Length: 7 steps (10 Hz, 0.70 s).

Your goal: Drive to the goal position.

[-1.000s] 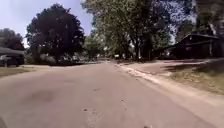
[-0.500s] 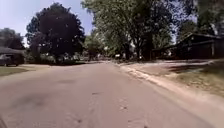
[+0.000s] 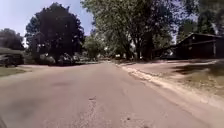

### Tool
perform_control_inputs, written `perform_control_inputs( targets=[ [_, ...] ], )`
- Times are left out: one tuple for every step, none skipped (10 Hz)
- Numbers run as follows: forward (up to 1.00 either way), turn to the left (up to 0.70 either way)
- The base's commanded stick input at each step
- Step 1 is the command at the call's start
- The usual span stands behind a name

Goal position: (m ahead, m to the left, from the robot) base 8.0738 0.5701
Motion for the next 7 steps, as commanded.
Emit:
perform_control_inputs(
  targets=[
    [0.5,0.0],
    [0.5,0.0],
    [0.5,0.0],
    [0.5,0.0],
    [0.5,0.0],
    [0.5,0.0],
    [0.5,0.0]
  ],
)
